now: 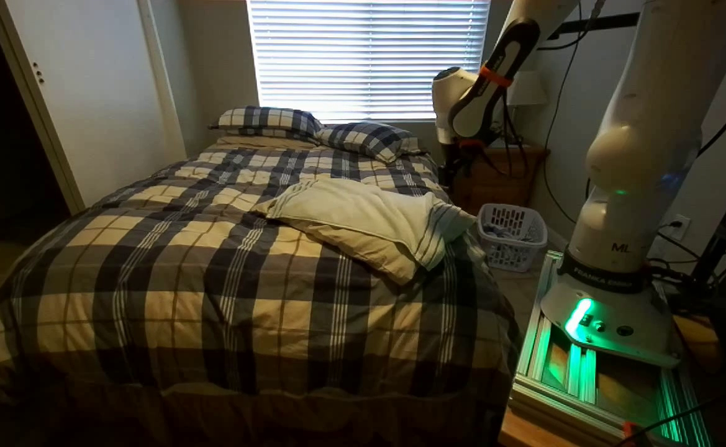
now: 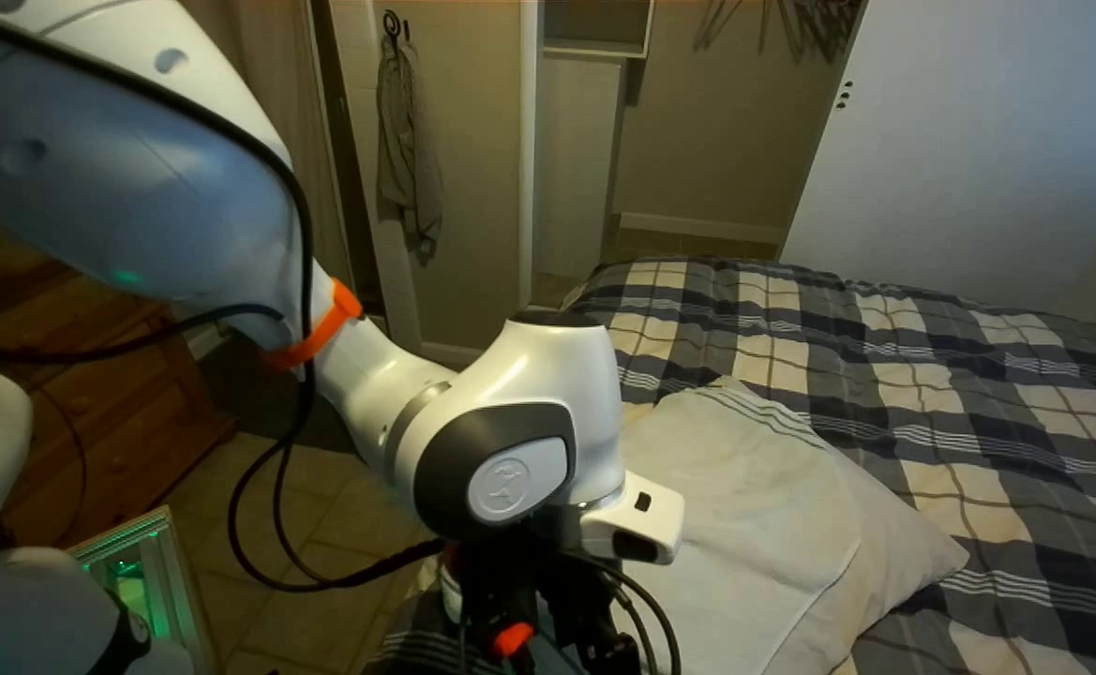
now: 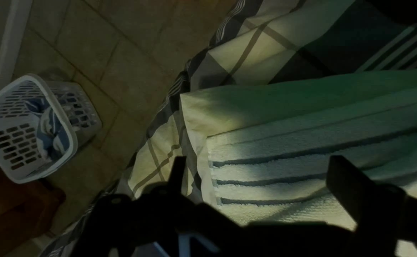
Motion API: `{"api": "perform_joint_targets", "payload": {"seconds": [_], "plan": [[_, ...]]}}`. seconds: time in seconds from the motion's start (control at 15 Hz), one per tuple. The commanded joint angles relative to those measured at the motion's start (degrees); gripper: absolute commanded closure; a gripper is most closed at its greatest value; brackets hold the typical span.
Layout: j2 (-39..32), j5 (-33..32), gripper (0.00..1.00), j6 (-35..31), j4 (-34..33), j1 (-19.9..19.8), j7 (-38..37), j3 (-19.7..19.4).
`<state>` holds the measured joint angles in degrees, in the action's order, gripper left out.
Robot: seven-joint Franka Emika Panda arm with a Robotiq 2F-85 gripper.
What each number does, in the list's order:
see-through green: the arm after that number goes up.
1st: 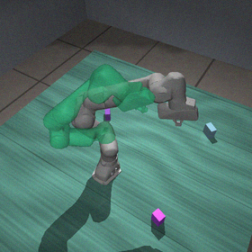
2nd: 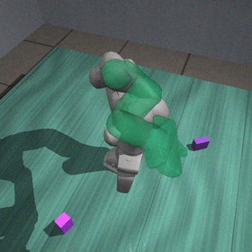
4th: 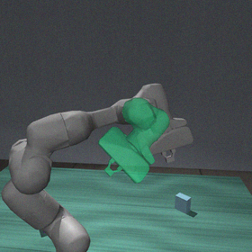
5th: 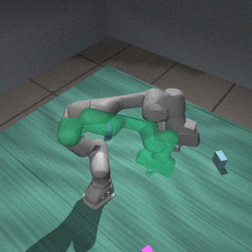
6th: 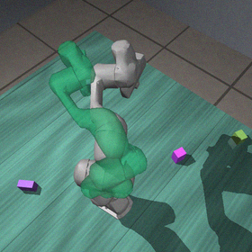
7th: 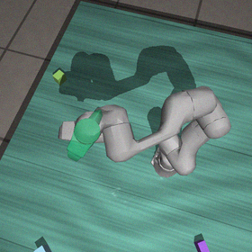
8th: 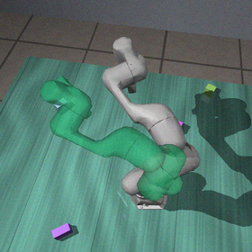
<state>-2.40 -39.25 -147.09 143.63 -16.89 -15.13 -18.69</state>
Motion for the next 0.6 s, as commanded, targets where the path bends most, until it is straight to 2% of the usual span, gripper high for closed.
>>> {"api": "perform_joint_targets", "payload": {"seconds": [0.0,0.27,0.53], "plan": [[-1.46,0.57,0.0,-1.11,-0.87,-0.89,2.2,-0.65],[-3.99,7.18,0.0,-9.22,-0.74,-3.54,14.01,-2.14],[-7.16,20.73,0.0,-11.67,-1.41,-5.01,26.03,-0.92]]}}
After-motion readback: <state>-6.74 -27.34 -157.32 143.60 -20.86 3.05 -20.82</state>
